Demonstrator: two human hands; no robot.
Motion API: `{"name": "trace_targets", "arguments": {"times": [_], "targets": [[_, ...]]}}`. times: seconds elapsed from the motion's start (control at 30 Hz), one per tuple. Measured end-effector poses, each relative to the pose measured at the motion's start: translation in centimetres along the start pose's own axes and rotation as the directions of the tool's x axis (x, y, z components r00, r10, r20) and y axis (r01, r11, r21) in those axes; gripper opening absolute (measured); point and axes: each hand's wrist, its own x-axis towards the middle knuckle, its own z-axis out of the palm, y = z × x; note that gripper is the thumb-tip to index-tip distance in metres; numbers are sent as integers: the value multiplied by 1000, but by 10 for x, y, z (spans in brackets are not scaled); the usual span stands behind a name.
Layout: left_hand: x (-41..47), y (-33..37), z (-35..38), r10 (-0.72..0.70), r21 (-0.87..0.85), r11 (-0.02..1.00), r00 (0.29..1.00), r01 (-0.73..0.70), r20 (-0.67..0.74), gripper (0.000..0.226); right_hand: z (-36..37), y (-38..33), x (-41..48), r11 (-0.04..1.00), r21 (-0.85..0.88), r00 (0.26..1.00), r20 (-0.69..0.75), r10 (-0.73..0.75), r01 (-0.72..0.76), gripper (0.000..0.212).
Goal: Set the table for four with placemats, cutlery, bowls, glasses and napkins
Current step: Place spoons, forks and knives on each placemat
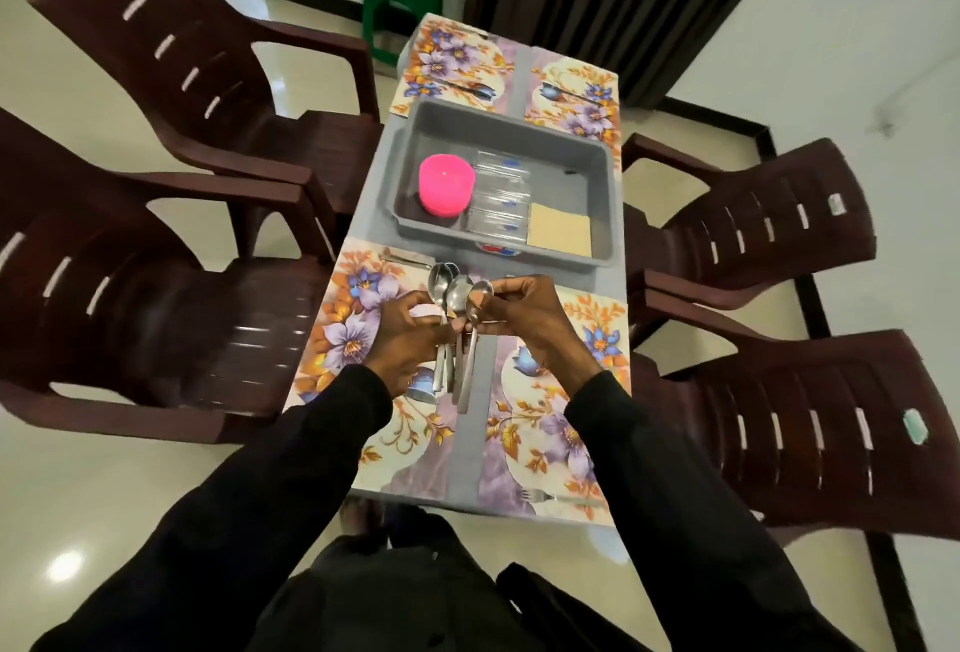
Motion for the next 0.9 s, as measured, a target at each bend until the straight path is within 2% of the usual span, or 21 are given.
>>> {"name": "trace_targets", "arguments": {"times": [0.2,0.47,0.57,0.67,0.77,0.9], "targets": [[-28,-20,6,-12,-55,998,998,15,53,30,-38,26,-39,986,166,994,-99,47,-30,20],[-42,-52,22,-66,-49,997,995,63,-73,36,-115,115,-59,974,83,954,-201,223,-210,19],[-46,-71,35,-86,-59,995,986,78,-145,33,-149,145,-43,974,-42,970,-108,218,-224,12],[-52,-91,53,-100,-57,994,974,90,-204,34,-181,162,-25,958,-214,981,-64,183,-192,21],[-57,-105,68,-102,-84,993,962,83,-254,36,-203,164,-7,944,-276,980,-124,154,-183,5],[-62,-118,82,-101,-154,987,936,51,-337,37,-220,173,27,848,-489,966,-243,89,-201,13]]}}
